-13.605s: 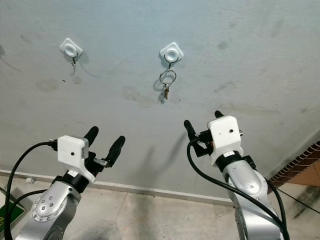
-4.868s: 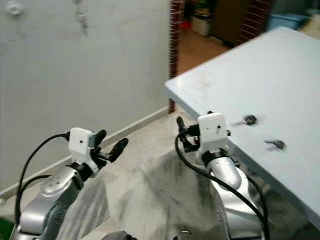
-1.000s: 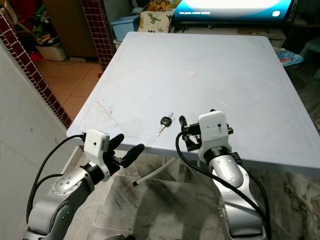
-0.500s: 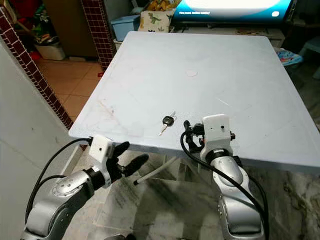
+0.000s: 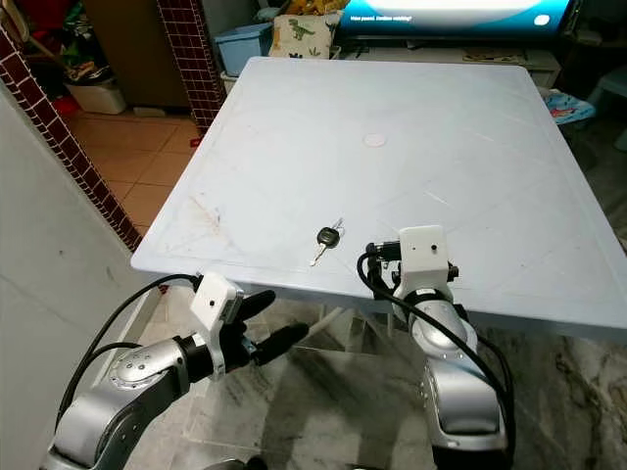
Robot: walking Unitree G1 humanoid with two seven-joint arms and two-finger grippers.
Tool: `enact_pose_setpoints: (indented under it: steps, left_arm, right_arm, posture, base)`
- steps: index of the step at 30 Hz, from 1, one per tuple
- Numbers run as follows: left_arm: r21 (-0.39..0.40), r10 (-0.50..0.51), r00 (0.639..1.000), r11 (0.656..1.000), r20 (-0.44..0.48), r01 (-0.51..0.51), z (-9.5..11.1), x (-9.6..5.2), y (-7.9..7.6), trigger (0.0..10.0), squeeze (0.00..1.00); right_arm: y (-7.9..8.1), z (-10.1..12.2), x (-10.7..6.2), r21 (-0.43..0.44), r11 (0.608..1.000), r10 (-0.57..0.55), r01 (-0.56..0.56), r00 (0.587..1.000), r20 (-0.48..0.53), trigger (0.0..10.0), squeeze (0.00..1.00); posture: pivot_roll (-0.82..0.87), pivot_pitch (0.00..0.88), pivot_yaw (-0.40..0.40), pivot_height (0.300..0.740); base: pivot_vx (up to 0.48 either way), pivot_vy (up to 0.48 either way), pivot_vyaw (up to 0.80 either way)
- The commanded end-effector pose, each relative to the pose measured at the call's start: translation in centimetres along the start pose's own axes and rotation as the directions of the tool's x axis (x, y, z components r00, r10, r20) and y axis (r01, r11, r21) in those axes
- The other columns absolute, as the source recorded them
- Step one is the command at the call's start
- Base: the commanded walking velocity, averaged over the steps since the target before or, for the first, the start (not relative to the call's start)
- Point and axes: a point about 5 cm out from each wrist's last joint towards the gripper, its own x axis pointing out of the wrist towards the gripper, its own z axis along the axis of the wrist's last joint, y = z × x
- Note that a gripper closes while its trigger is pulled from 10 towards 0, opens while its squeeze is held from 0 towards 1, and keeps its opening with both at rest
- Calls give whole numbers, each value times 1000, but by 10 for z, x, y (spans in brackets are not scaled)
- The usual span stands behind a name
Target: Hang keys on a hook
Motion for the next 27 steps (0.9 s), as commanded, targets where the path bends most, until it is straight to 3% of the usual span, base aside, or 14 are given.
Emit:
enact_pose_setpoints:
  steps: [1, 11, 13, 26, 27]
  left_arm:
    - [0, -32, 999, 999, -14, 32, -1, -2, -5, 10000, 0]
    - [-21, -86, 996, 996, -23, 86, 0, -1, -11, 10000, 0]
    - [-68, -105, 994, 992, 16, 106, 6, -1, -13, 10000, 0]
    - [-67, -107, 994, 992, 31, 109, 11, -2, -16, 10000, 0]
    - [-68, -107, 994, 992, 29, 109, 11, -2, -16, 10000, 0]
  right_arm:
    - [-3, -1, 7, 3, 1000, -9, 9, 1000, -10, 10000, 0]
    - [-1, -1, 20, 6, 1000, 7, -7, 1000, -13, 10000, 0]
    - [1, -4, 27, -3, 1000, 24, -24, 999, -23, 10000, 0]
    - [1, -11, 38, 21, 999, 49, -48, 998, -48, 10000, 0]
    - [2, -13, 38, 21, 999, 50, -49, 998, -48, 8314, 0]
  posture:
    - [-67, 119, 59, 740]
    - [-68, 124, 59, 740]
    - [-66, 124, 56, 740]
    - [-59, 127, 55, 740]
    - [-59, 127, 55, 740]
  base:
    - [0, 0, 0]
    - [0, 0, 0]
    - [0, 0, 0]
    - [0, 0, 0]
    - [0, 0, 0]
